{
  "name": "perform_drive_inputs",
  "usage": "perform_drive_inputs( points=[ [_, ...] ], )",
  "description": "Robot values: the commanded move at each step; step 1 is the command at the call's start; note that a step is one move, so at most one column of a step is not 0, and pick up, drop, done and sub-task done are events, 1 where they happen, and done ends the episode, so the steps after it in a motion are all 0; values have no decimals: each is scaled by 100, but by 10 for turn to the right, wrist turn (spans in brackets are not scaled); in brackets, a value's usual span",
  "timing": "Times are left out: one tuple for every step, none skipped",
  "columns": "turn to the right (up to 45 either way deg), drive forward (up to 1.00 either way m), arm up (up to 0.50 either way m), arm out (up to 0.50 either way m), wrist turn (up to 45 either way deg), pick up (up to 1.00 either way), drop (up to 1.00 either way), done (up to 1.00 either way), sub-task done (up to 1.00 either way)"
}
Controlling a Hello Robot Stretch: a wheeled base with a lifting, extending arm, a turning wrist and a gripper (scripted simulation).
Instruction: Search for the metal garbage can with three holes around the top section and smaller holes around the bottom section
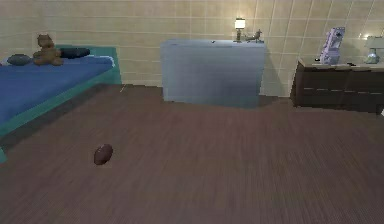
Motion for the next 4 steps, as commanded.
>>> perform_drive_inputs(
  points=[
    [120, 0, 0, 0, 0, 0, 0, 0, 0],
    [0, 20, 0, 0, 0, 0, 0, 0, 0],
    [-450, 0, 0, 0, 0, 0, 0, 0, 0],
    [-330, 0, 0, 0, 0, 0, 0, 0, 0]
  ],
)
